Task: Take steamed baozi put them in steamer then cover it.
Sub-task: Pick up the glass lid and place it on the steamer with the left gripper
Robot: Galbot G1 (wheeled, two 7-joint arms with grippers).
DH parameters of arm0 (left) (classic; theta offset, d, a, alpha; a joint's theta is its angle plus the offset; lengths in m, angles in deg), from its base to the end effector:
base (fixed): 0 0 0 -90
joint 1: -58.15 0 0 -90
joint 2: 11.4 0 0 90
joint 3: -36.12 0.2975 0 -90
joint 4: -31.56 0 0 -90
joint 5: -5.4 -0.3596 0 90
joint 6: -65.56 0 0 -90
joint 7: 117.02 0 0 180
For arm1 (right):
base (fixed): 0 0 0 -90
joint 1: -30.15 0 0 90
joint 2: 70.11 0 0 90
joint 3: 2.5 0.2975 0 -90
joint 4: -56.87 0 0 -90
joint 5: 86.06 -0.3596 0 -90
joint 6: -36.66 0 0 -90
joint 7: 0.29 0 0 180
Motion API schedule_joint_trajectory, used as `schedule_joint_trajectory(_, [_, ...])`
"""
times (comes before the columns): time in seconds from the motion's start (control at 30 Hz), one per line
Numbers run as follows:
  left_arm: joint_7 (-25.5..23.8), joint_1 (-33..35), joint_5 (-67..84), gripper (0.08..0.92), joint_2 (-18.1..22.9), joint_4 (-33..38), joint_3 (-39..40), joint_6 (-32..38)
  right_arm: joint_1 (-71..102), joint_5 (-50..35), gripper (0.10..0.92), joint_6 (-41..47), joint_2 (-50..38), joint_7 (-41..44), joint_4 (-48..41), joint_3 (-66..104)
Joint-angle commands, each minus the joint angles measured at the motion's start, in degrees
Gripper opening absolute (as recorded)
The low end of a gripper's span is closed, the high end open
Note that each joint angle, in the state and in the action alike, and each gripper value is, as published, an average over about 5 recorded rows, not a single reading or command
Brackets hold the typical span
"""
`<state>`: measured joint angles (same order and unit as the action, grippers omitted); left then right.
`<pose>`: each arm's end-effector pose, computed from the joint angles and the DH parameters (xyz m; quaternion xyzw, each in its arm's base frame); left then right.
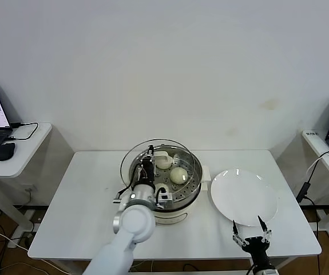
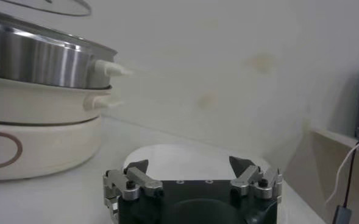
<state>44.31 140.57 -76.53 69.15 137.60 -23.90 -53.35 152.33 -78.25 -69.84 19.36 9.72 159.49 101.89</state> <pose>0.3263 -0.1378 -0.1824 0.0337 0.7344 0.6777 0.0175 0.1715 -0.0892 -0.3656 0.0021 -0.9907 0.1284 0.0454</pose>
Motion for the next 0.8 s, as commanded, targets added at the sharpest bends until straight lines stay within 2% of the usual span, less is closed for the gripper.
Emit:
schedule_joint_trajectory(0.03, [-1.1,-1.0,-6.8,0.146,5.0,-4.9,1.3,0.4,0.1,0.6,0.822,-0.3,0.2,-0.1,-0.4,-0.4])
schedule_joint_trajectory(0.43, [0.1,-0.7,-8.3,0.146,6.5,-8.6,0.6,1.6,0.0,0.6,0.823,-0.5,0.1,0.0,-0.7,-0.7])
schedule_joint_trajectory(0.8, [0.7,-0.3,-7.7,0.146,7.2,-8.8,0.6,2.0,-0.1,0.9,0.823,-0.6,0.0,0.2,-1.1,-1.0])
